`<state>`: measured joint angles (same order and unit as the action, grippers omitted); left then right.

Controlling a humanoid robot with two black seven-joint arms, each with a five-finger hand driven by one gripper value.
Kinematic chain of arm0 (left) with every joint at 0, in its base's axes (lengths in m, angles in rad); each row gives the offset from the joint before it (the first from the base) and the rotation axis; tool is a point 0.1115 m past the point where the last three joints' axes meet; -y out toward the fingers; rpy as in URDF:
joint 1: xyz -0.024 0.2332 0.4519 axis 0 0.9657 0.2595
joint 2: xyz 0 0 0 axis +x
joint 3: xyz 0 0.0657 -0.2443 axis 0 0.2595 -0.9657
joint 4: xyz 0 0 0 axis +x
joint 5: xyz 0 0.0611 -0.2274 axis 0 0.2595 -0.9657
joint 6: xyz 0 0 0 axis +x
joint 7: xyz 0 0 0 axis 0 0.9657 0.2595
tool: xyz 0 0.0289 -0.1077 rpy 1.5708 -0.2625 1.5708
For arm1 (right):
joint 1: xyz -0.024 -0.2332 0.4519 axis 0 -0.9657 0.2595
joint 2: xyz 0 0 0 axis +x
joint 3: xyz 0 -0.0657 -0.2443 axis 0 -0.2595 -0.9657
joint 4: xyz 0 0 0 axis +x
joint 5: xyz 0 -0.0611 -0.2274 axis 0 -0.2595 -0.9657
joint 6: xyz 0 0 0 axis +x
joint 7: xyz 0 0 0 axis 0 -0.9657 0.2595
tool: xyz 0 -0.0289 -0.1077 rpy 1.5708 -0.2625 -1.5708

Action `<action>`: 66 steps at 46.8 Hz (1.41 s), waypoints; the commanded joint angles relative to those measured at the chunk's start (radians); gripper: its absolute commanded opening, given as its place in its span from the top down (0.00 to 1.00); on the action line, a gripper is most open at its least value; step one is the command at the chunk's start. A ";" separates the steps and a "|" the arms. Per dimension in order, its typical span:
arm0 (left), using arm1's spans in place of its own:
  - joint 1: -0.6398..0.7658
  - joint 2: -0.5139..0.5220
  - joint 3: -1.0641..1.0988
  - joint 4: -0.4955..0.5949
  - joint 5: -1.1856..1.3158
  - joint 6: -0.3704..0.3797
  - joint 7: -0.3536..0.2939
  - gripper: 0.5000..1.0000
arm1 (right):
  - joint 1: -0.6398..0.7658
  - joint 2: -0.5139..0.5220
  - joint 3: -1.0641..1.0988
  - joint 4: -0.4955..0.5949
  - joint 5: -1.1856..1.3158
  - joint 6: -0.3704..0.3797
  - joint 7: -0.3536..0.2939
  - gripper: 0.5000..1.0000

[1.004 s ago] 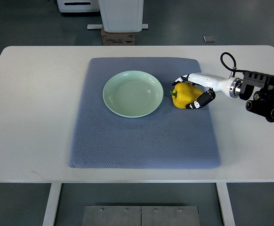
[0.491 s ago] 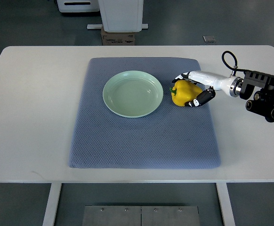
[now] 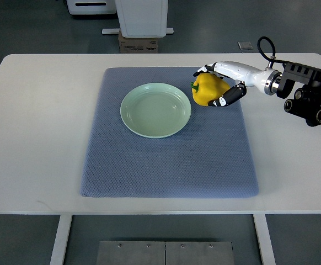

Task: Place yellow pepper on plate with right hand
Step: 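Lift the pepper with the right hand and carry it onto the green plate, then open the right hand's fingers to release the pepper on the plate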

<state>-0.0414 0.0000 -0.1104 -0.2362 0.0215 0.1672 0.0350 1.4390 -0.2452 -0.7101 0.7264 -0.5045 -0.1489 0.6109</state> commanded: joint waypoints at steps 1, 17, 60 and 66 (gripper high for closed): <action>0.000 0.000 0.000 0.000 0.000 0.000 0.000 0.00 | 0.001 0.027 0.026 0.001 0.001 0.002 0.000 1.00; 0.000 0.000 0.000 0.000 0.000 0.000 0.000 0.00 | -0.002 0.161 0.060 -0.007 0.072 0.003 0.000 1.00; 0.000 0.000 0.000 0.000 0.000 0.000 0.000 0.00 | -0.114 0.245 0.158 -0.094 0.115 0.003 -0.020 0.24; 0.000 0.000 0.000 0.000 0.000 0.000 0.000 0.00 | -0.117 0.245 0.169 -0.094 0.119 0.003 -0.020 0.03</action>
<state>-0.0414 0.0000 -0.1104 -0.2362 0.0215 0.1672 0.0351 1.3232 0.0001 -0.5451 0.6316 -0.3888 -0.1457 0.5906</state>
